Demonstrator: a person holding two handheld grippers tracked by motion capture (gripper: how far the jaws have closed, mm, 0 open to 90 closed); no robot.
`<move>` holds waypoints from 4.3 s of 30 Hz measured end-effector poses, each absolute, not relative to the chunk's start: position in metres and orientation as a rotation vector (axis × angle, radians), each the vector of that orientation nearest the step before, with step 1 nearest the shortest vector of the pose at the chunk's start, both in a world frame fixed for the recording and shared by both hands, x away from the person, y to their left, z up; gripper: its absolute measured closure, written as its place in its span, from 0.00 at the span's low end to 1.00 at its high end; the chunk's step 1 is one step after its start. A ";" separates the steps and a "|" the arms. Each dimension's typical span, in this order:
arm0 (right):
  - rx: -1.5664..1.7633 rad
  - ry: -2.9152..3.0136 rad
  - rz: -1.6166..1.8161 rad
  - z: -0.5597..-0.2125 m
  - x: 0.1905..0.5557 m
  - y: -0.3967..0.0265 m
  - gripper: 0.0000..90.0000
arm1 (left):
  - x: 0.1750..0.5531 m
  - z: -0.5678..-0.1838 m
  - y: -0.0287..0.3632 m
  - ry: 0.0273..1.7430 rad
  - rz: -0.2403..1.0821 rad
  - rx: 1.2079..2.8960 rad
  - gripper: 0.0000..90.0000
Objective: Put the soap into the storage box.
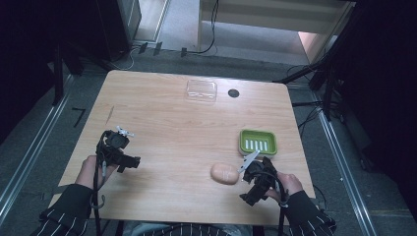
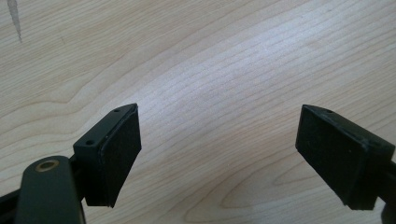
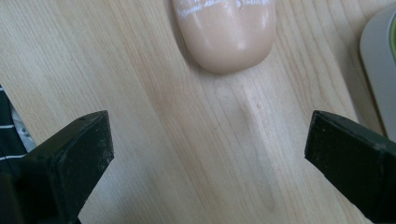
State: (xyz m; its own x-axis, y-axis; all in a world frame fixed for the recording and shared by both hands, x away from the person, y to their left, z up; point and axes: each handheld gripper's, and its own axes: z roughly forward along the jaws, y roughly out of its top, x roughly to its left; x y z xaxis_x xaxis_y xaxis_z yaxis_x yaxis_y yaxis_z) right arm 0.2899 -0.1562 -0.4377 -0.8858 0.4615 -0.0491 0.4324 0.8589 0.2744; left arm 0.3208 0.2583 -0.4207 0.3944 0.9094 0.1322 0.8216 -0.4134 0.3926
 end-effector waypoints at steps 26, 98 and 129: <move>0.743 2.869 0.467 -0.427 0.303 -0.138 0.02 | 0.321 -0.421 0.257 1.522 0.483 2.391 0.16; 0.526 3.075 0.267 -0.458 0.353 -0.088 0.09 | 0.321 -0.421 0.258 1.519 0.479 2.393 0.16; 0.416 3.080 0.172 -0.465 0.356 -0.073 0.36 | 0.321 -0.421 0.258 1.520 0.476 2.394 0.16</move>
